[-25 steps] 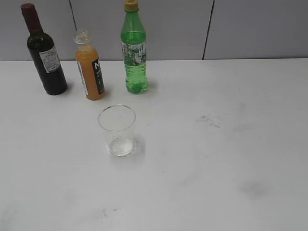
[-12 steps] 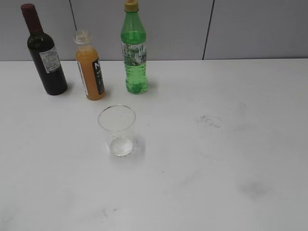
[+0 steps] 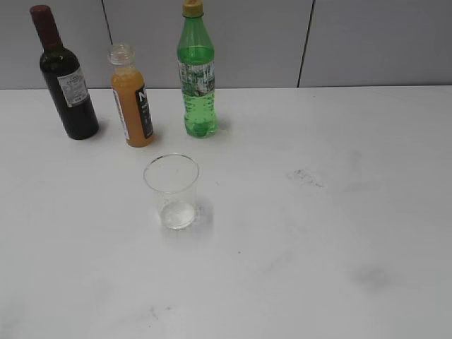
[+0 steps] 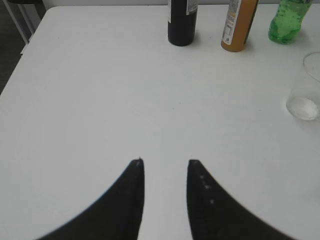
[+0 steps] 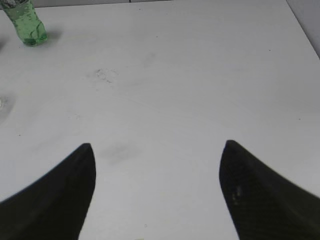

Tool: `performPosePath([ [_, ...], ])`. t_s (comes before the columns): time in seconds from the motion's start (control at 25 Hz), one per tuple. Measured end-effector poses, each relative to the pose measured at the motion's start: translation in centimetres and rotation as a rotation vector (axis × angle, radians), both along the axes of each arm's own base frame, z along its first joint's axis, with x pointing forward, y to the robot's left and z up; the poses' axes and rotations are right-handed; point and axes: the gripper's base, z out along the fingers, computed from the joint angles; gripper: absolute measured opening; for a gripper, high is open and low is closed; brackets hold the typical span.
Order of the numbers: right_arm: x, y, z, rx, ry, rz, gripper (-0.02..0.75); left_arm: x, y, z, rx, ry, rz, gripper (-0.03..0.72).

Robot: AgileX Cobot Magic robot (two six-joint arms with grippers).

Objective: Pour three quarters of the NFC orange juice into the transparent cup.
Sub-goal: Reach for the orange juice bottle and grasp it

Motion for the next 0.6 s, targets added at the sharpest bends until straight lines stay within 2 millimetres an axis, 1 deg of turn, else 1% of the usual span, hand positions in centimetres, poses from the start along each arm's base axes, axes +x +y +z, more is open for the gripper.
performPosePath([
  [0.6, 0.0, 0.0, -0.01, 0.0, 0.001, 0.0, 0.591, 0.0, 0.0, 0.0, 0.0, 0.0, 0.0, 0.238],
])
